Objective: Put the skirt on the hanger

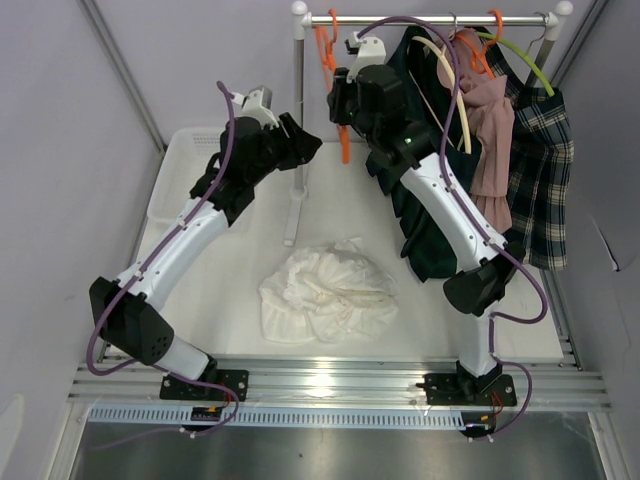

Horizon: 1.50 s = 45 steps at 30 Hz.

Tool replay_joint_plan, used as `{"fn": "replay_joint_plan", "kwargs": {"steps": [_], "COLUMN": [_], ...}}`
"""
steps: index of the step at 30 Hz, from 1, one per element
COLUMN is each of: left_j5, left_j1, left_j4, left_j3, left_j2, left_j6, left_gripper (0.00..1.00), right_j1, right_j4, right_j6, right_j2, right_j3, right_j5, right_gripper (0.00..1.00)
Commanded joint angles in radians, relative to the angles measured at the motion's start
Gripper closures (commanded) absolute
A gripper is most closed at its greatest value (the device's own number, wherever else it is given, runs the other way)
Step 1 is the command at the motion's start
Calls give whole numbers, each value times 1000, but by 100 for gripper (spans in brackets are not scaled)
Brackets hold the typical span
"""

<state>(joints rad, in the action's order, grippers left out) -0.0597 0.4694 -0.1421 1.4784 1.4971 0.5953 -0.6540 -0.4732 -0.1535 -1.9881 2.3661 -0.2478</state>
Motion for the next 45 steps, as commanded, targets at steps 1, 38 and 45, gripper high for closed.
{"fn": "replay_joint_plan", "kwargs": {"steps": [1,38,45], "left_j5": [-19,-48,-22], "left_j1": [5,5,6], "left_j4": [24,-105,-220], "left_j3": [10,-135,-199], "left_j2": [-55,-307,-368], "left_j6": [-3,-143,-141], "left_gripper": [47,33,37], "right_j1": [40,88,96], "right_j4": [-12,-7,-45], "right_j6": [12,-27,-101], "right_j2": [9,366,555], "right_j3": [41,-296,-546], "right_j5": [-10,116,215], "right_gripper": [73,100,100]}}
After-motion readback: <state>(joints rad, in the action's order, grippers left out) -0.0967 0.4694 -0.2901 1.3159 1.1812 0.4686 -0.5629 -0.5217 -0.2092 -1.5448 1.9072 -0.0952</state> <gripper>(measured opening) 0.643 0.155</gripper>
